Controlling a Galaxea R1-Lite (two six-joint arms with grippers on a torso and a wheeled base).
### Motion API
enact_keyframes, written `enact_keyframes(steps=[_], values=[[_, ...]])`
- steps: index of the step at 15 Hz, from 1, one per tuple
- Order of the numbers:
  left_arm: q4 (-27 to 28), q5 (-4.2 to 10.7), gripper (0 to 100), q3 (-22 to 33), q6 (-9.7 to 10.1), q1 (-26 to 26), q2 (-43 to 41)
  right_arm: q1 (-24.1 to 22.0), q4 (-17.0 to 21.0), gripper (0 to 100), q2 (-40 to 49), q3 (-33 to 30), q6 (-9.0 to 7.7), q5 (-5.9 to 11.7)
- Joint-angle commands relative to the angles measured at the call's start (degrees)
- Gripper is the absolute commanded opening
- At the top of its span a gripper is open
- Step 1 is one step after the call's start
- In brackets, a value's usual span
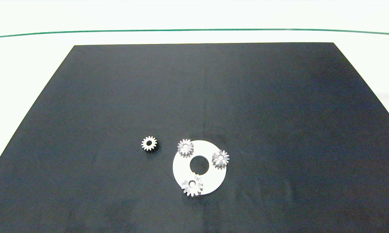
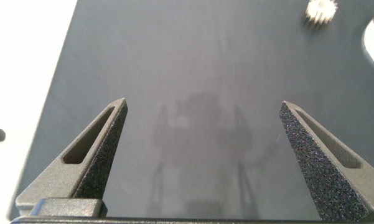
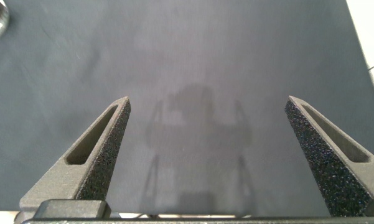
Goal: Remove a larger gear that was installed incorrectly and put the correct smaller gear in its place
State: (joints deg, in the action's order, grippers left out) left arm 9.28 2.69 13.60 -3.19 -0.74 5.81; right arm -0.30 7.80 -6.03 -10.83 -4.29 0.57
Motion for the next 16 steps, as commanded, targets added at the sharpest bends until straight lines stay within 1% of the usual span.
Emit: enact_keyframes(steps=[1,2,3,4,5,6,7,8,9,10,11,12,13,15,16], values=[[23.4,0.12,100,39.1,-1.73,-0.5,31.4,0.6,10.1,100,-22.6,-22.0,-8.80,-1.72],[30.3,0.12,100,48.9,-1.73,-0.4,37.6,1.5,10.7,100,-30.2,-27.2,-11.00,-2.24],[36.5,0.21,100,55.9,-1.73,-0.4,41.6,3.8,10.8,100,-36.6,-32.3,-11.53,-2.15],[39.9,0.12,100,59.3,-1.64,-0.4,43.5,6.1,11.1,100,-40.2,-35.8,-11.53,-1.89],[45.2,0.21,100,64.2,-1.38,-0.3,47.1,10.8,14.6,100,-47.1,-43.5,-11.53,-1.45],[45.9,0.21,100,66.1,-1.11,-0.6,48.8,14.2,19.7,100,-51.8,-49.8,-11.53,-1.54],[45.9,0.21,100,66.9,-1.11,-0.6,49.1,17.0,23.0,100,-54.6,-53.2,-11.62,-1.54],[46.0,0.21,100,67.8,-1.11,-0.6,49.6,23.9,27.2,100,-60.3,-58.5,-11.71,-1.72],[46.0,0.21,100,67.8,-1.11,-0.6,49.6,26.2,27.2,100,-63.0,-60.1,-11.71,-1.89],[46.0,0.21,100,67.8,-1.11,-0.6,49.6,31.9,27.2,100,-68.6,-63.4,-11.71,-1.63],[45.9,0.21,100,67.8,-1.11,-0.7,49.4,37.2,27.2,100,-71.8,-65.6,-11.62,-1.36],[45.9,0.29,100,68.0,-1.11,-0.8,49.3,38.9,27.3,100,-73.2,-66.6,-11.62,-1.01],[45.9,0.47,100,68.3,-1.11,-1.0,48.6,43.5,27.5,100,-79.0,-70.4,-11.62,2.15],[45.9,1.17,100,68.5,-1.29,-2.3,47.7,47.9,27.7,100,-85.7,-74.3,-11.62,5.93],[45.7,1.61,100,68.6,-1.46,-2.5,46.9,50.1,27.9,100,-88.5,-75.8,-11.62,7.16]])
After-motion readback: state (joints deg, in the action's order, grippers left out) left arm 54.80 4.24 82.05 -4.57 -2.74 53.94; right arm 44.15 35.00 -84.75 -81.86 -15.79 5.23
